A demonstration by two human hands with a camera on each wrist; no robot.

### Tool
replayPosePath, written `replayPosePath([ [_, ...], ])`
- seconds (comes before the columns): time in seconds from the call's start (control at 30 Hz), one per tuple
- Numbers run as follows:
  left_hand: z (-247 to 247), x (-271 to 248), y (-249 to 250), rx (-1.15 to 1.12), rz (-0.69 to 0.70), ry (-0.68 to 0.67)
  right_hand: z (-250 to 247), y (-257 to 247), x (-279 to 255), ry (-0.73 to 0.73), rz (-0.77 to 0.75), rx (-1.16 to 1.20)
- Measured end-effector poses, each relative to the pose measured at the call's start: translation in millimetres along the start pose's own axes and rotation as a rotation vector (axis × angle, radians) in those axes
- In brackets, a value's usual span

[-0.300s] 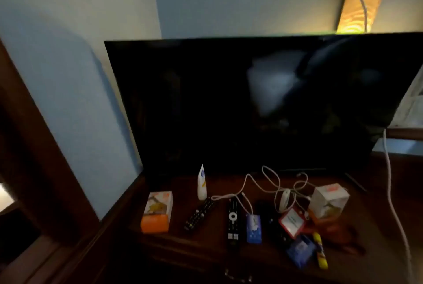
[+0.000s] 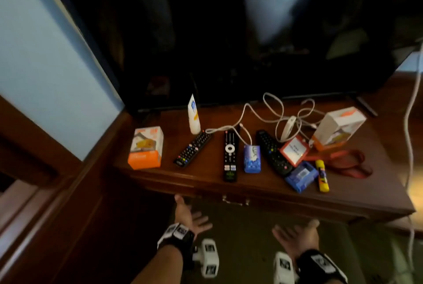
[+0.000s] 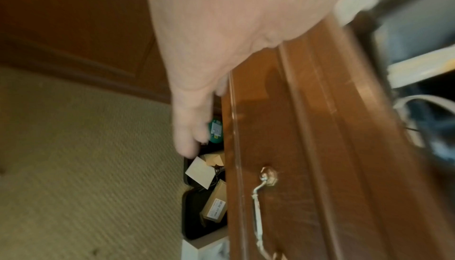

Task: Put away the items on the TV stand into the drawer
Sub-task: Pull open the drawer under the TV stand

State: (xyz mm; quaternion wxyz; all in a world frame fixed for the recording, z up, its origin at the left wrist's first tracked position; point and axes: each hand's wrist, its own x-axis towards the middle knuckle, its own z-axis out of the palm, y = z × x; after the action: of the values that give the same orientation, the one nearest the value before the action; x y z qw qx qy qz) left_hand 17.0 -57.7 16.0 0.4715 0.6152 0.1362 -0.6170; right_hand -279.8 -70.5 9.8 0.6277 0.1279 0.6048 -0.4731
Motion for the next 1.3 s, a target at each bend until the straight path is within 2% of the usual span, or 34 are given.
replayPosePath([
  [0.13,10.9,47.0,-9.3,-0.080,0.018,0.011,11.5,4.3,30.7,-0.054,0.093,0.249],
  [0.33,28.7,76.9,-12.9,-0.361,-0.018,-0.176,29.4,5.9,53.8,-0.204,0.030,0.251],
  [0.47,34.0,73.4,-21.6,-0.426,0.014,-0.178,26.8,12.0,56.7,-0.184,0.012,0.290],
  [0.67,11.3,57.7,-37.9,-0.474,0.007,-0.170,7.7,33.6,38.4,-0.141,-0.028,0.362],
  [0.9,-26.6,31.2,-65.1,-0.442,0.015,-0.140,-29.4,53.3,11.3,-0.071,0.038,0.410],
  [1.03,-36.4,6.8,-73.8,-0.233,0.047,-0.059,-46.3,57.1,-8.0,-0.087,0.076,0.333],
  [1.13,-34.7,-30.5,-78.1,0.114,0.198,-0.015,-46.4,58.1,-37.2,-0.138,-0.017,0.097],
  [1.2,-31.6,-59.6,-82.1,0.537,0.434,-0.048,-44.3,55.4,-62.1,-0.167,-0.174,-0.240],
  [1.3,-16.4,-82.8,-75.5,1.203,1.000,-0.095,-31.2,40.9,-93.8,-0.180,-0.562,-0.741],
])
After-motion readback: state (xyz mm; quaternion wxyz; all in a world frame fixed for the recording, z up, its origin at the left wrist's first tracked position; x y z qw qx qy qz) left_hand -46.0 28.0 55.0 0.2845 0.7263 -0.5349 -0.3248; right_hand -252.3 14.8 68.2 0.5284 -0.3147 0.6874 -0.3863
